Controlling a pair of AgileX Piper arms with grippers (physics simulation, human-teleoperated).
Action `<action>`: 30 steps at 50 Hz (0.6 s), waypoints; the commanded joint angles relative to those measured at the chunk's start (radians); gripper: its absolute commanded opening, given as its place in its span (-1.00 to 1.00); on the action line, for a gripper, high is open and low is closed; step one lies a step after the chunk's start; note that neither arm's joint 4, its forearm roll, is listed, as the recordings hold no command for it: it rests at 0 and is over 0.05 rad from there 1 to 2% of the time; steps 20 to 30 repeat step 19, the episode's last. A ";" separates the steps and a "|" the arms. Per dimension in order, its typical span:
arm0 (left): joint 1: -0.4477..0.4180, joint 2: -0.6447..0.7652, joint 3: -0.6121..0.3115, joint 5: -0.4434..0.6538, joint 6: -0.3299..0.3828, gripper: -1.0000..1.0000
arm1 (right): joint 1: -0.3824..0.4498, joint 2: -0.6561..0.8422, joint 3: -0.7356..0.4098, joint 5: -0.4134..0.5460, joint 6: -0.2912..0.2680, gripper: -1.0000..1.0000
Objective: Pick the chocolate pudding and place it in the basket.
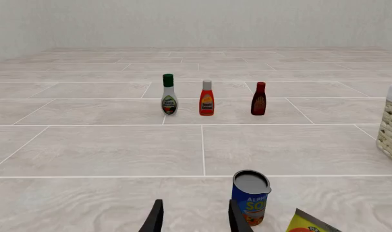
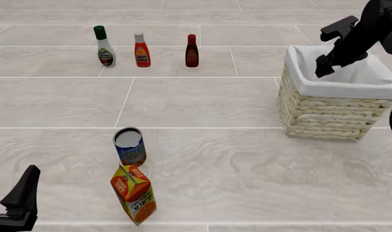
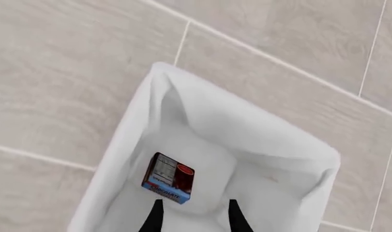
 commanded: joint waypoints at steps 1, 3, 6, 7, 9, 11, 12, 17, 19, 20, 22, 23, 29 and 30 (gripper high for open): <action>0.000 -0.003 0.000 0.002 0.000 1.00 | -0.006 -0.098 0.082 -0.014 0.000 1.00; 0.000 -0.003 0.000 0.002 0.000 1.00 | -0.006 -0.107 0.091 -0.016 -0.001 1.00; 0.000 -0.003 0.000 0.002 0.000 1.00 | -0.005 -0.143 0.131 -0.027 0.001 1.00; 0.000 -0.003 0.000 0.002 0.000 1.00 | -0.005 -0.158 0.154 -0.035 -0.001 1.00; 0.000 -0.003 0.000 0.002 0.000 1.00 | -0.004 -0.165 0.164 -0.038 0.000 1.00; 0.000 -0.003 0.000 0.002 0.000 1.00 | -0.005 -0.185 0.187 -0.042 -0.001 1.00; 0.000 -0.003 0.000 0.002 0.000 1.00 | -0.004 -0.193 0.193 -0.042 0.003 1.00; 0.000 -0.003 0.000 0.002 0.000 1.00 | 0.000 -0.244 0.261 -0.066 0.006 1.00; 0.000 -0.003 0.000 0.002 0.000 1.00 | -0.002 -0.264 0.285 -0.073 0.005 1.00; 0.000 -0.003 0.000 0.002 0.000 1.00 | -0.002 -0.264 0.285 -0.073 0.005 1.00; 0.000 -0.003 0.000 0.002 0.000 1.00 | -0.002 -0.264 0.285 -0.073 0.005 1.00; 0.000 -0.003 0.000 0.002 0.000 1.00 | -0.002 -0.264 0.285 -0.073 0.005 1.00; 0.000 -0.003 0.000 0.002 0.000 1.00 | -0.002 -0.264 0.285 -0.073 0.005 1.00; 0.000 -0.003 0.000 0.002 0.000 1.00 | -0.002 -0.264 0.285 -0.073 0.005 1.00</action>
